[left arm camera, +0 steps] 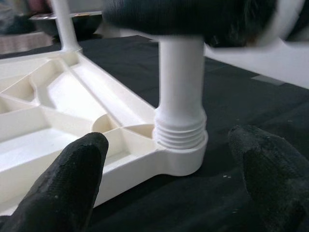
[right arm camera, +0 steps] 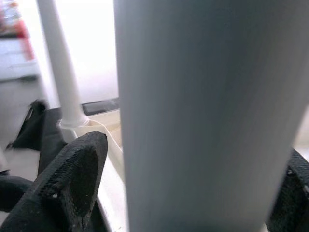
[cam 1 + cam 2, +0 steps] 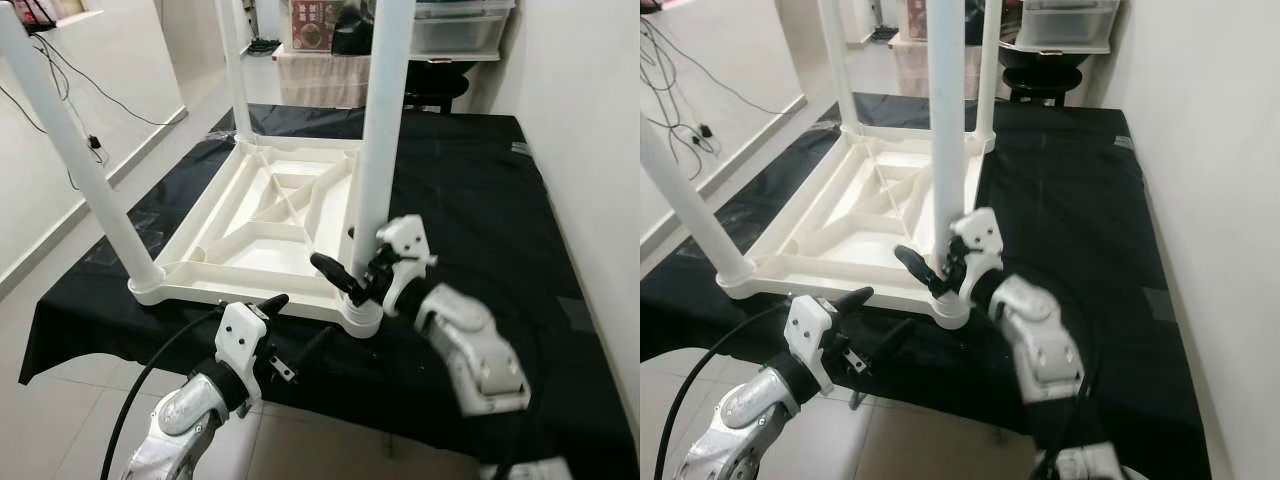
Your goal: Building children table
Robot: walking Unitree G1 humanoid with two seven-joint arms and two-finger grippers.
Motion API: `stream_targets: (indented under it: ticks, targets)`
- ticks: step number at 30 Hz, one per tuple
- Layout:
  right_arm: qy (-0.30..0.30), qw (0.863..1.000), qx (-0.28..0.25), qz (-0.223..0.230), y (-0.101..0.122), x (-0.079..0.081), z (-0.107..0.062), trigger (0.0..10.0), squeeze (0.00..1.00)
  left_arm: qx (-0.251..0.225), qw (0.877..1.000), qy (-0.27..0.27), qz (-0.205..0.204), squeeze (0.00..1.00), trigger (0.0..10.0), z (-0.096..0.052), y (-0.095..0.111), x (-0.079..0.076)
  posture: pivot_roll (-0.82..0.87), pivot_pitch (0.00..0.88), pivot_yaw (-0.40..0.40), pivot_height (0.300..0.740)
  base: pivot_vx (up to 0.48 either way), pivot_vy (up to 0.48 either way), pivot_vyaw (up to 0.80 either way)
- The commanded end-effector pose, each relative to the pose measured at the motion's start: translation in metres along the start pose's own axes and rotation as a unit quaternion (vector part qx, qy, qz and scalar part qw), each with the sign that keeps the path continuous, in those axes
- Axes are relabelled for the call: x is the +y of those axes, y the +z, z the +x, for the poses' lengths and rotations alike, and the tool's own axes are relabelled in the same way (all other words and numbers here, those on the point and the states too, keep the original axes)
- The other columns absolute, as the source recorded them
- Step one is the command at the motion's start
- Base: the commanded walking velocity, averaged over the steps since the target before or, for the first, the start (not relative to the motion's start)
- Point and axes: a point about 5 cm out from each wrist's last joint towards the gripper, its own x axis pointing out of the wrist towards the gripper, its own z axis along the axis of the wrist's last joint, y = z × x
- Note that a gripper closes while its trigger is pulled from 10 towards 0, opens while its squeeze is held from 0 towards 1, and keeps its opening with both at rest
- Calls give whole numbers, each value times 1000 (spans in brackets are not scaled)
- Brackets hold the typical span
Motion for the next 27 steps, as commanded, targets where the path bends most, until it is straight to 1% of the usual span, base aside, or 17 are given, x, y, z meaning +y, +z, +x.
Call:
stream_targets:
  ticks: [1,2,3,5,7,10,11,12,13,14,15,16,18,22,25,26,27]
  targets:
    - [47,999,-11,-3,1,3,2,10000,973,14,1000,4,-5,0,10000,-3,-5,2,26,140,18,740,0,0,0]
    - [47,999,-11,-3,1,3,2,10000,973,14,1000,4,-5,0,10000,-3,-5,2,26,140,18,740,0,0,0]
    - [79,997,-6,-11,4,-7,1,10000,0,15,1000,4,-4,0,10000,-2,-5,2,36,138,13,740,0,0,0]
    - [89,996,-2,-14,5,-11,0,10000,0,15,1000,4,-4,0,10000,-2,-5,2,36,138,13,740,0,0,0]
    - [134,991,0,-23,8,-13,0,10000,0,15,1000,4,-3,0,10000,-2,-5,2,39,137,12,740,0,0,0]
    - [184,983,2,-5,13,-16,2,10000,0,15,1000,5,-2,0,10000,-1,-6,1,52,136,5,740,0,0,0]
    - [184,983,2,-5,13,-16,2,10000,0,15,1000,5,-2,0,10000,-1,-6,1,52,136,5,740,0,0,0]
    - [211,977,15,-6,13,-18,4,9255,0,14,1000,5,-2,0,10000,0,-6,0,53,136,3,740,0,0,0]
    - [228,973,23,-8,12,-19,4,9255,0,14,1000,5,-1,0,10000,0,-6,0,54,136,3,740,0,0,0]
    - [228,973,23,-8,12,-19,4,9255,0,14,1000,5,-1,0,10000,0,-6,0,54,136,3,740,0,0,0]
    - [235,972,26,-4,11,-20,5,235,0,13,1000,6,2,0,10000,-1,-5,-1,56,136,1,740,0,0,0]
    - [242,970,27,0,10,-20,5,0,0,13,1000,7,5,0,10000,-1,-5,-1,56,136,1,740,0,0,0]
    - [255,967,30,9,7,-22,6,0,0,11,1000,13,18,0,10000,-5,-4,-3,52,137,3,740,0,0,0]
    - [249,968,36,7,4,-23,5,0,0,9,999,17,28,0,10000,-8,-2,-5,49,139,5,740,0,0,0]
    - [176,983,59,5,-8,-29,1,0,0,9,999,30,35,0,10000,-13,1,-8,42,142,4,740,0,0,0]
    - [159,985,64,5,-11,-30,1,0,0,9,999,31,36,0,10000,-14,1,-8,42,142,4,740,0,0,0]
    - [159,985,64,5,-11,-30,1,0,0,9,999,31,36,0,10000,-14,1,-8,42,142,4,740,0,0,0]
